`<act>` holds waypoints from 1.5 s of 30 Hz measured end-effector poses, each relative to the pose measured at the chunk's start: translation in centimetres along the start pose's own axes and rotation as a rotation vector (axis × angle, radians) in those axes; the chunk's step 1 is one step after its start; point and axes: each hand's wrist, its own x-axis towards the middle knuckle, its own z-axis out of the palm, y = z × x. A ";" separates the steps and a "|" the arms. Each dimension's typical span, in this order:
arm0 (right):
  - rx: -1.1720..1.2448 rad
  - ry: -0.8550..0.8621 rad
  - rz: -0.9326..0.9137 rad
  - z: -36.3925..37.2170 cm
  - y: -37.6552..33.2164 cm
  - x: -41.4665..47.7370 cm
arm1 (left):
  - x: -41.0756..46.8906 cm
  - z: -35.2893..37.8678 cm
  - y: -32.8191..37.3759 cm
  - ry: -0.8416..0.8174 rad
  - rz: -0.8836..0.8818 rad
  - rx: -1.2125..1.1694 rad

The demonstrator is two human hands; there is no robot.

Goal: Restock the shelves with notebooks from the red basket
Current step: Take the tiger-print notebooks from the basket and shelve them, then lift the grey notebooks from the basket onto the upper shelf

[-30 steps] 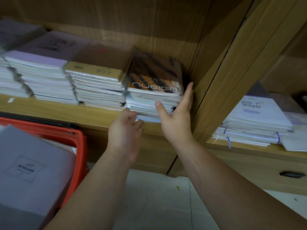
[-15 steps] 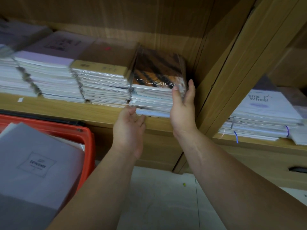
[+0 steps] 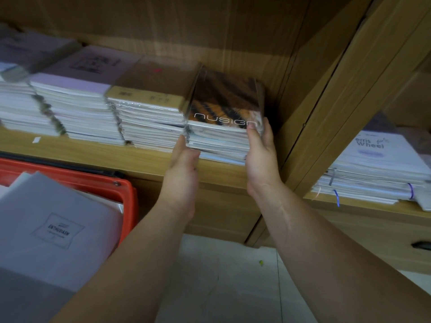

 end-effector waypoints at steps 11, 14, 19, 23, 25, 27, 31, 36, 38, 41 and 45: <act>-0.007 0.111 0.001 0.4 -2.1 2.8 | 1.9 0.8 1.1 -0.037 0.425 1.185; -0.022 0.136 -0.009 1.0 -1.6 2.7 | 2.8 1.4 1.7 0.015 0.368 1.349; -0.093 0.124 -0.044 1.2 -1.9 2.2 | 3.3 1.3 2.4 0.014 0.366 1.384; -0.370 0.163 -0.176 1.0 -2.7 0.6 | 1.9 0.3 3.1 0.019 0.440 1.220; -0.562 0.150 -0.434 1.7 -3.3 -0.7 | 1.0 -1.1 4.0 0.102 0.530 1.087; -0.637 0.035 -0.650 3.4 -3.8 -1.9 | 0.2 -3.2 5.2 0.213 0.607 1.007; -0.565 -0.262 -0.734 8.8 -3.5 -4.2 | -1.0 -8.8 7.7 0.365 0.562 1.033; -0.619 -0.606 -0.490 14.1 -2.8 -8.6 | -4.4 -15.9 9.8 0.491 0.274 1.223; -0.697 -0.755 -0.302 15.6 -3.2 -10.3 | -6.5 -18.3 11.1 0.496 0.103 1.316; -0.812 -0.904 0.024 17.5 -4.6 -12.4 | -9.4 -21.2 13.8 0.400 -0.269 1.400; -0.868 -0.917 0.334 19.5 -7.0 -14.8 | -12.8 -24.2 16.8 0.229 -0.589 1.356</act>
